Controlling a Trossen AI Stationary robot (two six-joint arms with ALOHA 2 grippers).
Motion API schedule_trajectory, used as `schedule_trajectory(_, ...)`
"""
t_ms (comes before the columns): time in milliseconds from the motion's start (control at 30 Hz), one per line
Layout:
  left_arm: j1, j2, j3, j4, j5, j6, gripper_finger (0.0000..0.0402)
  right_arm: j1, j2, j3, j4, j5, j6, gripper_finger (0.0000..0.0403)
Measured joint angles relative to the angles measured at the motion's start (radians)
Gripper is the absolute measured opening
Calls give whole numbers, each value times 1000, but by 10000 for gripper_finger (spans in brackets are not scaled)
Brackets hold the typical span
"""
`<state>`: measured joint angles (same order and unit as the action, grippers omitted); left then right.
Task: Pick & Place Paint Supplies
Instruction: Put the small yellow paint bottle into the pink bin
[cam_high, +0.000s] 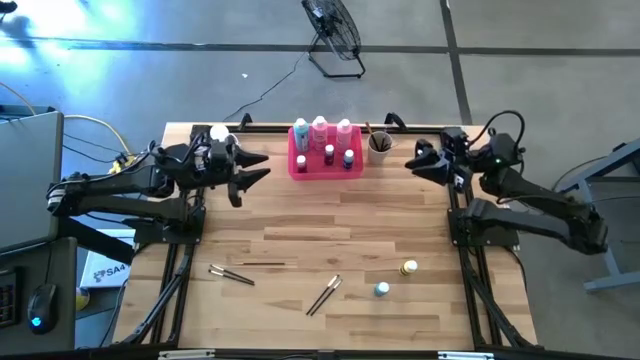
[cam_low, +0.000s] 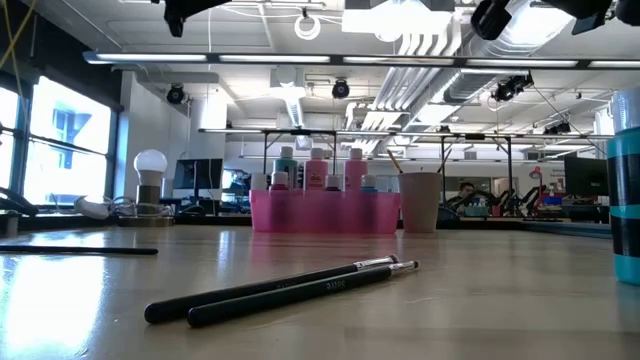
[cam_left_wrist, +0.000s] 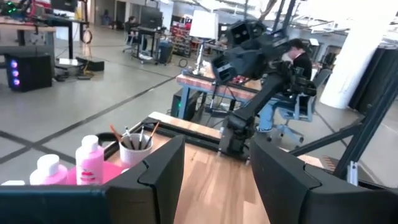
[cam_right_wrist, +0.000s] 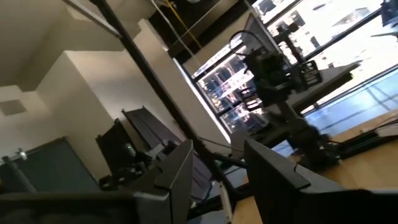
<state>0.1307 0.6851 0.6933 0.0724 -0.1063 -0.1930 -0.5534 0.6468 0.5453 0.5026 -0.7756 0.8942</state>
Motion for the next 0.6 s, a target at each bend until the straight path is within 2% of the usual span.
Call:
schedule_trajectory(233, 0, 17, -1, -5, -2, -72, 177, 169, 0, 0, 1, 134, -109, 136)
schedule_trajectory(600, 0, 54, -1, -1, 86, -156, 177, 389, 0, 0, -23, 356, -245, 136)
